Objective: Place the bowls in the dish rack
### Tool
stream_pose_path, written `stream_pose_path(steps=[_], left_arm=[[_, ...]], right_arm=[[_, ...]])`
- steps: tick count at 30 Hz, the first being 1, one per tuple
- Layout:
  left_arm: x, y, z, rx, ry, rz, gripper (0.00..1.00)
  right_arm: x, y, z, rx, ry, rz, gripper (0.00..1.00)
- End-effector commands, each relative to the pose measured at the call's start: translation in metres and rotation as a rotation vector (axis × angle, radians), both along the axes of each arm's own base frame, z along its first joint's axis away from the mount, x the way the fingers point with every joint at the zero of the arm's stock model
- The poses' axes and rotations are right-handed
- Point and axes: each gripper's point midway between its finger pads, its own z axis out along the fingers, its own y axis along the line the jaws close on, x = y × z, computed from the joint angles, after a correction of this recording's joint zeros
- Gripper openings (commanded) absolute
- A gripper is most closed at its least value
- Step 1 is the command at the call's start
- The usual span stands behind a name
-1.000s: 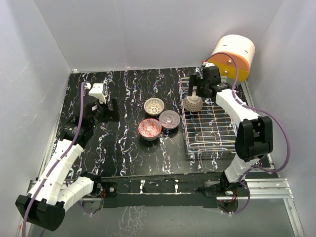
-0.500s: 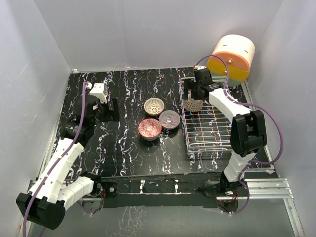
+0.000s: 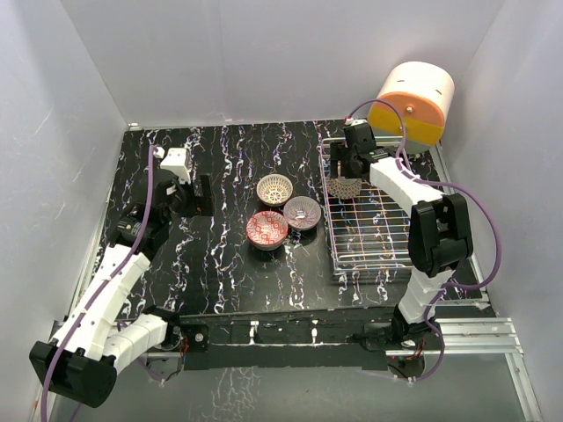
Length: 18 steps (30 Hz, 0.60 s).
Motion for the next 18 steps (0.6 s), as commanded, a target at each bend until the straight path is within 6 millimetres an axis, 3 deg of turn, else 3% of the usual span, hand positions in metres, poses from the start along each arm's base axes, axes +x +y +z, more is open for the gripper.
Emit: stream_pose_path(steps=[1,8,18], left_arm=[[0.001,0.001,0.003,0.008,-0.019,-0.002,0.97],[-0.001,0.002,0.004,0.01,-0.021,0.002,0.97],[-0.001,0.001,0.004,0.009,-0.021,-0.001,0.97]], right_arm=[[0.021,-0.004,0.023,-0.009,-0.102,-0.029,0.7],[0.023,-0.011,0.023,-0.034,-0.112,-0.062,0.48],[0.032,-0.048,0.046,-0.036,-0.177,-0.161,0.47]])
